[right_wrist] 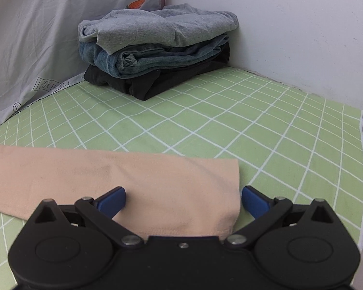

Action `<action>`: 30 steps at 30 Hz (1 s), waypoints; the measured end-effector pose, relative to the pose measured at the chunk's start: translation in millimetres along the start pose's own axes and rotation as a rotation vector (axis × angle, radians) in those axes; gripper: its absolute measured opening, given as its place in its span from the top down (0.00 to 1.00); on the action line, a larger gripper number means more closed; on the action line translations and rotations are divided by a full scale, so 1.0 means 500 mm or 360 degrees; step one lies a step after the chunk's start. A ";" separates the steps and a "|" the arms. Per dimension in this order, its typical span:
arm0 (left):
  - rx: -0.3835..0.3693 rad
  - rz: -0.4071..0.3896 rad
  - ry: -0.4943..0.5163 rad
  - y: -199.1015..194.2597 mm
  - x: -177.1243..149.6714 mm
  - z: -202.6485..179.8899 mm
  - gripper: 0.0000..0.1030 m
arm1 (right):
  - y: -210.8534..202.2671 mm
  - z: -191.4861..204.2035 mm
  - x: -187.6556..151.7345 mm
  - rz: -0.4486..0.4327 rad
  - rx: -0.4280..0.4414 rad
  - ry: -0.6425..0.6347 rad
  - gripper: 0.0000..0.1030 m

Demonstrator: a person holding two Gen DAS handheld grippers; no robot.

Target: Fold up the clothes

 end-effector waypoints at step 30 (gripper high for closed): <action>0.0013 0.0017 -0.0151 0.017 0.027 0.073 0.07 | -0.104 0.475 0.011 0.0560 0.1571 0.0158 0.85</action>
Point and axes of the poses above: each gripper's, at about its wrist camera, not at the fingertips, and y roughly the way its jaws point, z to its left, x to its top, the point moved 4 cm from there along y, roughly the way its jaws point, and after that the axes turned 4 degrees about z, right-handed, at the moved point
